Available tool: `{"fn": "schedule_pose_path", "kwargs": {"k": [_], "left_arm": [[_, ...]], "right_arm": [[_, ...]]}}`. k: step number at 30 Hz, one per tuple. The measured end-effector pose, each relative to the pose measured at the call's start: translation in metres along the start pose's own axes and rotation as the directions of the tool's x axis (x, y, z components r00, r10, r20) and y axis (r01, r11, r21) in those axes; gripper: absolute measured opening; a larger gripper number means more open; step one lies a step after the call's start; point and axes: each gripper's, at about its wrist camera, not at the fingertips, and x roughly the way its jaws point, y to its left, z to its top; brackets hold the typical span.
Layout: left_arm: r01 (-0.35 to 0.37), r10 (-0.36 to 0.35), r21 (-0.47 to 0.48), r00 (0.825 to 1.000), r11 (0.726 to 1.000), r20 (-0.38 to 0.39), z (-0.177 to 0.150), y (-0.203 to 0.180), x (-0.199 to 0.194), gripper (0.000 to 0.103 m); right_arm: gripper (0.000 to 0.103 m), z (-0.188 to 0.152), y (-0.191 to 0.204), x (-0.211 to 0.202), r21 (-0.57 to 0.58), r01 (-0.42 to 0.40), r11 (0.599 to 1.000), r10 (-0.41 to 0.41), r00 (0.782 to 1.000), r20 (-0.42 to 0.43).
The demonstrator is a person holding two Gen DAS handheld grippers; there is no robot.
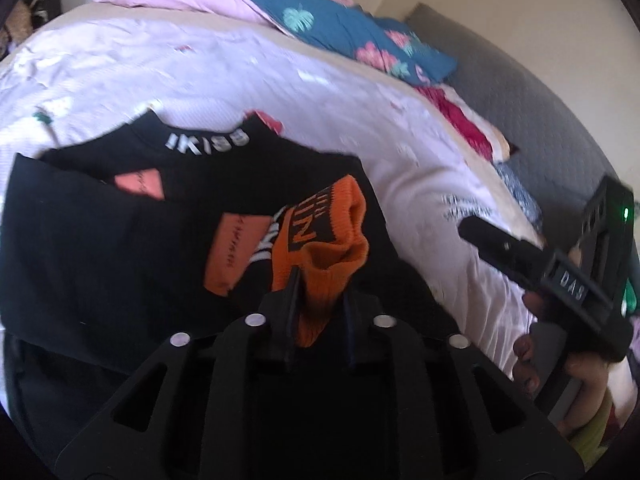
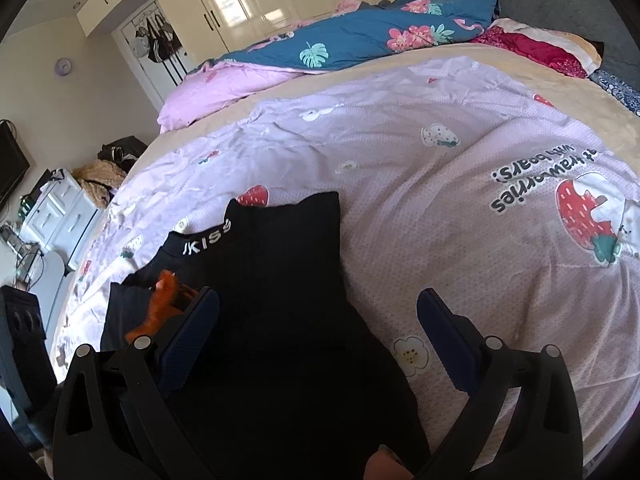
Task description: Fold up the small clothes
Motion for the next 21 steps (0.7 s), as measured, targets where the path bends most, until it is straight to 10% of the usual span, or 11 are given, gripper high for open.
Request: {"fn": "schedule_pose_path", "kwargs": {"k": [4, 9, 15, 18, 21], "left_arm": [[0.026, -0.024, 0.032, 0.998, 0.999, -0.065, -0.007, -0.006, 0.008, 0.057], [-0.028, 0.029, 0.018, 0.999, 0.999, -0.038, -0.009, 0.009, -0.010, 0.070], [-0.203, 0.209, -0.105, 0.977, 0.973, 0.045, 0.000, 0.065, -0.050, 0.081], [-0.228, 0.247, -0.185, 0.965, 0.956, 0.088, 0.002, 0.091, -0.076, 0.086], [-0.253, 0.288, -0.237, 0.949, 0.938, 0.128, 0.005, 0.110, -0.098, 0.087]], "right_arm": [[0.099, -0.003, 0.002, 0.008, 0.004, -0.017, 1.000, 0.017, 1.000, -0.025], [0.098, -0.012, 0.014, 0.027, -0.041, -0.046, 0.998, 0.043, 0.996, -0.073], [0.073, -0.030, 0.048, 0.066, -0.158, -0.083, 0.984, 0.056, 0.985, -0.165], [0.060, -0.038, 0.055, 0.080, -0.185, -0.079, 0.980, 0.045, 0.982, -0.183], [0.013, -0.042, 0.061, 0.081, -0.229, -0.078, 0.970, 0.038, 0.984, -0.175]]}}
